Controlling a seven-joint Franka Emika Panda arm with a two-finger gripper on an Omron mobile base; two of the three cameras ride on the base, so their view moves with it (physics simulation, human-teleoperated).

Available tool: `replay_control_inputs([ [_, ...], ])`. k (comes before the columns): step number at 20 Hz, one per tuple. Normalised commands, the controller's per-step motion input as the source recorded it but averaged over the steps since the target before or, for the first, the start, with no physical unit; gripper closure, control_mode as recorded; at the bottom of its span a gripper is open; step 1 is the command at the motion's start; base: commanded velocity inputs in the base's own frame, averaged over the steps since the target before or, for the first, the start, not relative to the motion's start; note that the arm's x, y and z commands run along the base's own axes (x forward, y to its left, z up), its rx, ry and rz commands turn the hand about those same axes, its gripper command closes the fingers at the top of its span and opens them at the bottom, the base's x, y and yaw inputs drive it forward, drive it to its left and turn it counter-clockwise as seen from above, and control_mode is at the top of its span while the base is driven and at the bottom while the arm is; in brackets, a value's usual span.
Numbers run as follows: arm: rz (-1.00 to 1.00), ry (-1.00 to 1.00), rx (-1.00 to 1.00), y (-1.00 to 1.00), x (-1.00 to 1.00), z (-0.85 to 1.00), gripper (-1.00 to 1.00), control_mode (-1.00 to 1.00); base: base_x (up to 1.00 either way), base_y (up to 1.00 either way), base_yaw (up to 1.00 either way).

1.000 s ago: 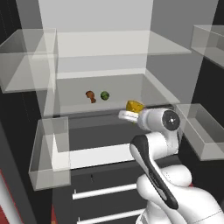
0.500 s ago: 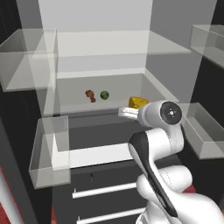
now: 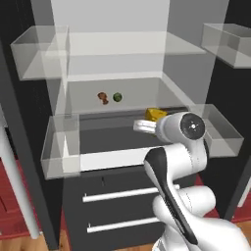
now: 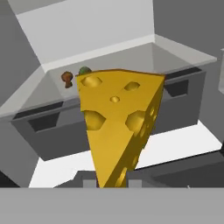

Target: Take the cheese, chicken drumstick, and avocado from the fridge and place them on the plate on the dining counter to create an appetizer plate.

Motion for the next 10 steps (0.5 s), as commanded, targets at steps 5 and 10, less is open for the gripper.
replay_control_inputs([
  [5, 0.00, 0.00, 0.00, 0.00, 0.00, 0.00, 1.00, 1.00, -0.50, -0.07, 0.38],
  [10, 0.00, 0.00, 0.00, 0.00, 0.00, 0.00, 1.00, 1.00, -0.58, -0.22, 0.48],
])
